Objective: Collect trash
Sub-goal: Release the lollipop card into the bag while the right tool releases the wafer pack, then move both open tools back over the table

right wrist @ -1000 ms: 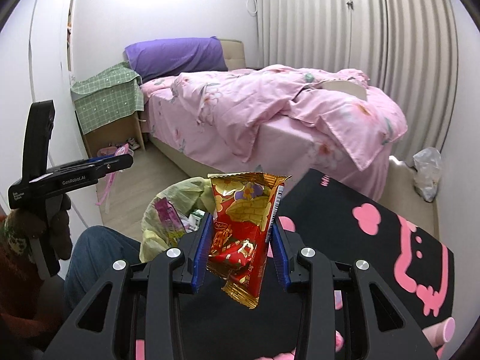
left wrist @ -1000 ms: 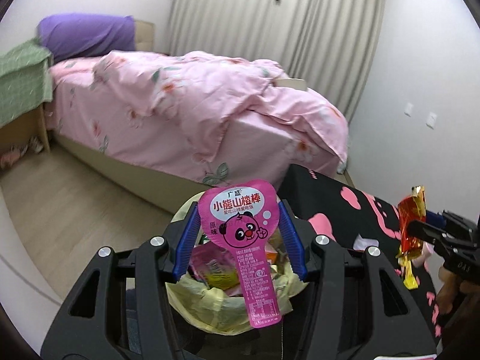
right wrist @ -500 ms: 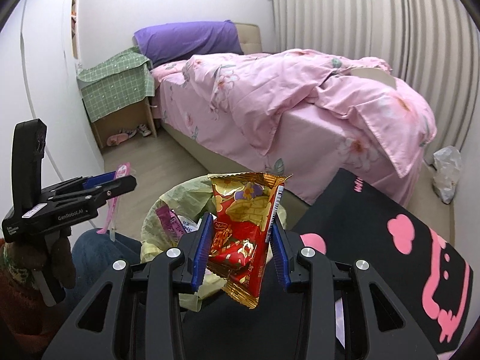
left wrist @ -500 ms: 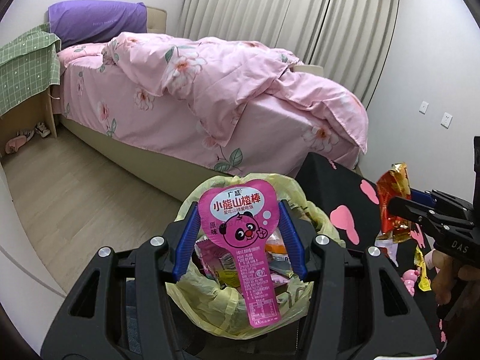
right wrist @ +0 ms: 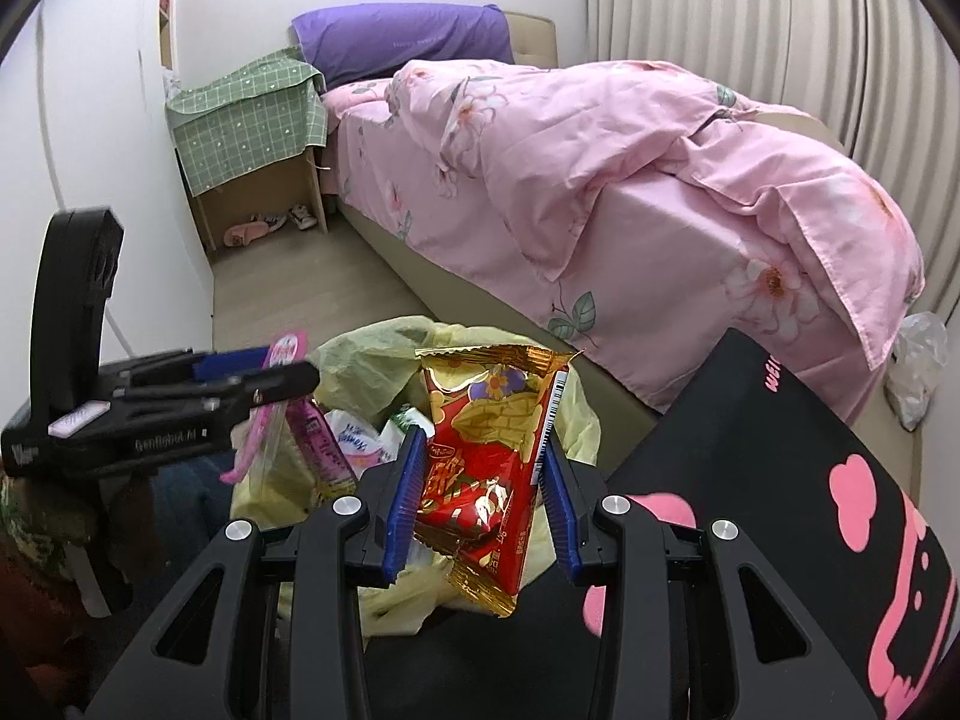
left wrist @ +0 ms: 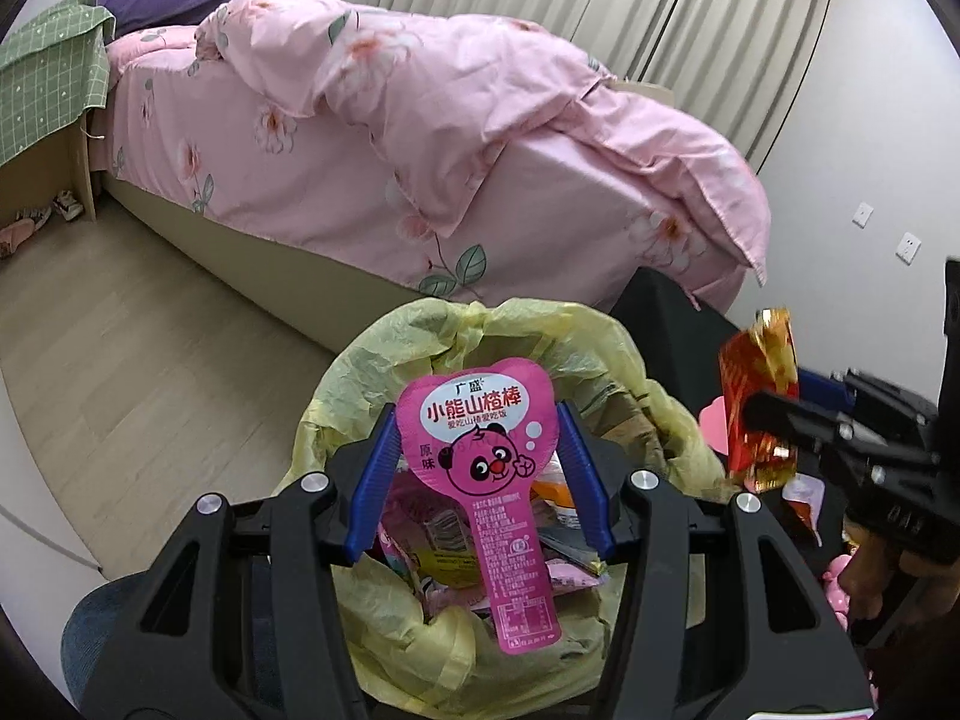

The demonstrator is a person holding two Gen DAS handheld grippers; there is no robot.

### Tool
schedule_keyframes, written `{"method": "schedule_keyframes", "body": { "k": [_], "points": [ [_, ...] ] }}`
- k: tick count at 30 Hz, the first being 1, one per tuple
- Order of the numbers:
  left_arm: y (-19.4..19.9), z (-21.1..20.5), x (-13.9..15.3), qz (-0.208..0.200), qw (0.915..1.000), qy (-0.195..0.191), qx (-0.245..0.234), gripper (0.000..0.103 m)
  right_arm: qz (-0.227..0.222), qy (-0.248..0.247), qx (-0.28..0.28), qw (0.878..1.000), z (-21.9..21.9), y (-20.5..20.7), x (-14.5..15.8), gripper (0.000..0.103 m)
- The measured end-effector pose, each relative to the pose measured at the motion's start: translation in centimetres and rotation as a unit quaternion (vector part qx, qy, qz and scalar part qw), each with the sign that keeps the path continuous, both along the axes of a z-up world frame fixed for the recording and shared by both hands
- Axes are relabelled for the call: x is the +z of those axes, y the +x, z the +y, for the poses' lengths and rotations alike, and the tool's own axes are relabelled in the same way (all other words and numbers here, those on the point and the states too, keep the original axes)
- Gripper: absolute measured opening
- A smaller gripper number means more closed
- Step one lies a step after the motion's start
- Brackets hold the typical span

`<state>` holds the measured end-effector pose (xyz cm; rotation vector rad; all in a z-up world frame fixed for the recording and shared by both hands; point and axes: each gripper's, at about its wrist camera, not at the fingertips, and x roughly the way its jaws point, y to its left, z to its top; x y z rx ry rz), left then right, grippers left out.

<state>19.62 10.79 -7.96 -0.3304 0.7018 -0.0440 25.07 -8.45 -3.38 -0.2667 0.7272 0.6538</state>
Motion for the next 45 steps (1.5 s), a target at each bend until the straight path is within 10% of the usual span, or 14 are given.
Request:
{"method": "schedule_keyframes", "body": {
  "k": [7,11,16,24,30,39,45],
  "points": [
    [1.3,-0.9,-2.9,0.045,0.9987,0.017,-0.018,0.049,0.040,0.030,0.005,0.999,0.5,4.1,-1.1,0.037],
    [1.2,-0.5,-3.2,0.048,0.9983,-0.012,-0.032,0.059,0.067,0.050,0.017,0.996,1.2,5.5,-1.9,0.061],
    [0.1,0.7,-1.3,0.024,0.9997,-0.008,0.006,0.086,0.054,0.061,0.007,0.997,0.6,5.1,-1.7,0.066],
    [-2.1,0.7,2.9,-0.026,0.9991,-0.014,0.030,0.092,0.016,0.073,-0.050,0.996,-6.4,0.8,0.8,0.066],
    [-2.6,-4.2,4.3,-0.039,0.9976,-0.017,-0.054,0.094,0.003,0.104,-0.115,0.988,-15.7,-5.0,1.9,0.072],
    [-1.6,-16.3,2.0,0.023,0.9667,-0.012,-0.254,0.094,0.040,0.083,-0.234,0.968,-27.5,-13.5,-1.9,0.072],
    [0.1,-21.5,0.4,0.065,0.9607,-0.002,-0.270,0.093,0.051,0.097,-0.308,0.945,-33.0,-16.9,-4.8,0.072]
  ]
}}
